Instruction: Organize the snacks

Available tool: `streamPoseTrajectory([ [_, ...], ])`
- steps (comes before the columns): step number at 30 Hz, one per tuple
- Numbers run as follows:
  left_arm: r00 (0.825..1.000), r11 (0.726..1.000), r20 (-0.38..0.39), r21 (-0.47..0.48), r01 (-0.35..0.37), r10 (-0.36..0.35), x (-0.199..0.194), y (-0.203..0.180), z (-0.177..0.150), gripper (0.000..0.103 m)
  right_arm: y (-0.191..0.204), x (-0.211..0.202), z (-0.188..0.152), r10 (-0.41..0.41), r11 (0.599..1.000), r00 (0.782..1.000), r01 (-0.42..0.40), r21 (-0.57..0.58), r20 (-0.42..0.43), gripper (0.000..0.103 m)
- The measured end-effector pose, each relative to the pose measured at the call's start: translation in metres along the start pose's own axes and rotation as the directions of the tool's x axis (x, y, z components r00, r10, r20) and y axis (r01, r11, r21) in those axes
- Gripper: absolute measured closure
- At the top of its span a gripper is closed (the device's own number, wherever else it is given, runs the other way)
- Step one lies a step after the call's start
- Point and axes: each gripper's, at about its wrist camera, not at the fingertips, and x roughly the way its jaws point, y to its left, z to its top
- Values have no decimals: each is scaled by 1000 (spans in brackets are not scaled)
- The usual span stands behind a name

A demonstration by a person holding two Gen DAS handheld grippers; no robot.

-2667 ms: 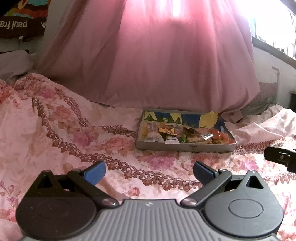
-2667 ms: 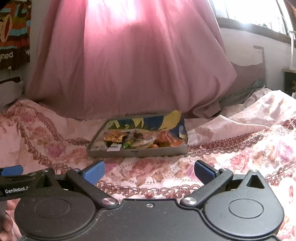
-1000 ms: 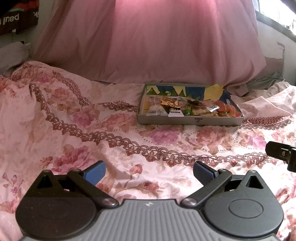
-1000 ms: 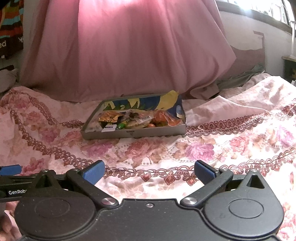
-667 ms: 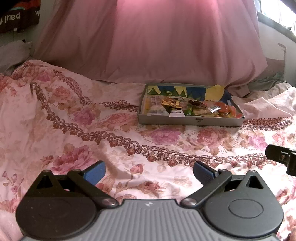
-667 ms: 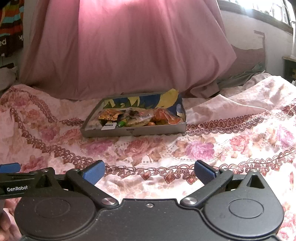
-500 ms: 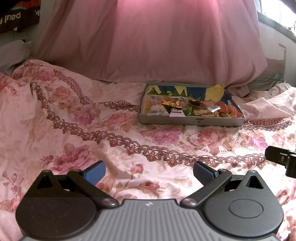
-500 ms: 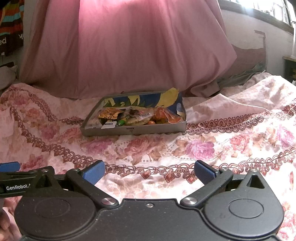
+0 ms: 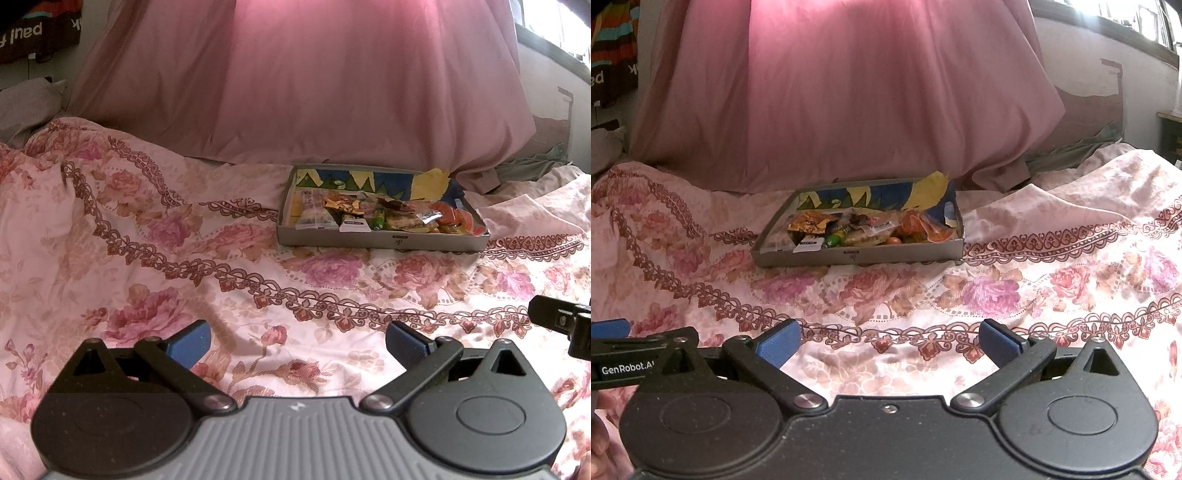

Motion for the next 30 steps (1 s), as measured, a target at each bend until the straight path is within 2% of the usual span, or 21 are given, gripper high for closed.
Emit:
streamPoseTrajectory([
  [30,1000,1000,-1,1,1,-1,0,0,0,0,1,0,1,-2,1000,1000,1,0,-2,1],
])
